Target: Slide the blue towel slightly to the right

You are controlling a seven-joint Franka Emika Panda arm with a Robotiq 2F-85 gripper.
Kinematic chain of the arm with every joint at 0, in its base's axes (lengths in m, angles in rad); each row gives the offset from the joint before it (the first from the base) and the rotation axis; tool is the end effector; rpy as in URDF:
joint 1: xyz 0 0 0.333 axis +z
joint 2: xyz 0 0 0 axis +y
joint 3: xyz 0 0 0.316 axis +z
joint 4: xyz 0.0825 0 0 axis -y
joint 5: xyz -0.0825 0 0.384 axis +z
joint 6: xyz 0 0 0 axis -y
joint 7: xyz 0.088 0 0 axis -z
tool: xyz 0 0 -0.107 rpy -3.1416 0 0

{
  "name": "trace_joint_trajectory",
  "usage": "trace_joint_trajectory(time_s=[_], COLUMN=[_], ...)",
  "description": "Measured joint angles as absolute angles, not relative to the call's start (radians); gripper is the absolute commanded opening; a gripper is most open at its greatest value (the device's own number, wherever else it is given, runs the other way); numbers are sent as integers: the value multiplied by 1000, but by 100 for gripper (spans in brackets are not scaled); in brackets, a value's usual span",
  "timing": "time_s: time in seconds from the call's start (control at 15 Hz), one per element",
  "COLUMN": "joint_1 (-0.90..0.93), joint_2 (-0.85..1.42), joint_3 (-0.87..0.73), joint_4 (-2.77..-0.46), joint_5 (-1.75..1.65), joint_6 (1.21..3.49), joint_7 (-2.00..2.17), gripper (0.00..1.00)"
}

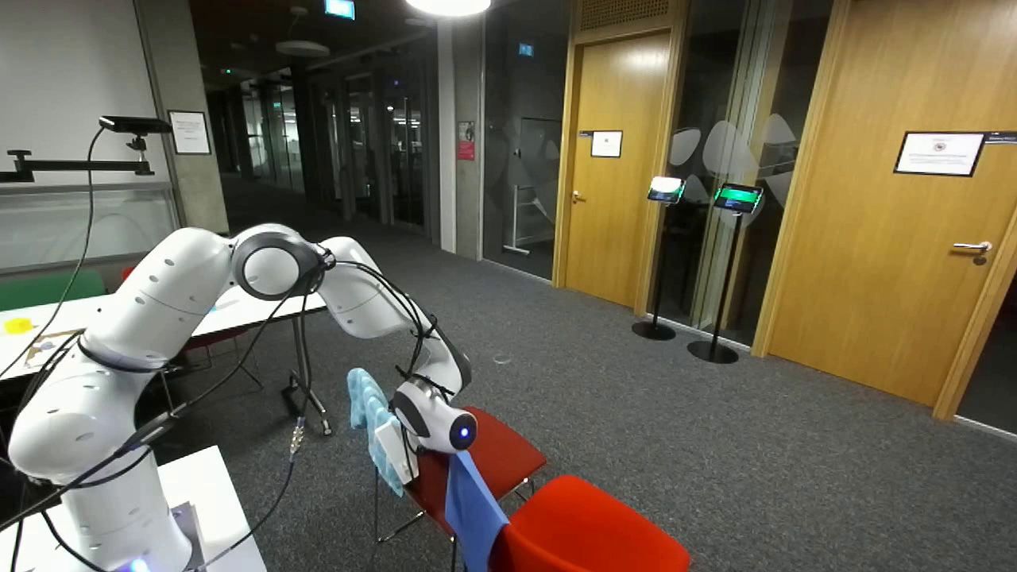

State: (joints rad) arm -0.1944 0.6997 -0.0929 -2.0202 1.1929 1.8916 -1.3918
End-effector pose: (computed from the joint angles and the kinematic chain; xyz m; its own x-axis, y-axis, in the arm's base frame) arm 0.5185 -0.0852 0.0844 0.9748 0.0708 0.2116 0.2193 -0.4799 -0.8495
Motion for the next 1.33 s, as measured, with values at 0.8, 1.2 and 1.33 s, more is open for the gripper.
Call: trace_joint_trajectory(time_s=[0.8, 1.2, 1.33], joint_1=[-199, -199, -199], joint_2=[703, 705, 710], joint_3=[-94, -93, -93], joint_4=[-2014, -1993, -1985], joint_5=[1166, 1155, 1154], joint_6=[1780, 1719, 1710], joint_7=[-1441, -1451, -1451], gripper=[97, 45, 29])
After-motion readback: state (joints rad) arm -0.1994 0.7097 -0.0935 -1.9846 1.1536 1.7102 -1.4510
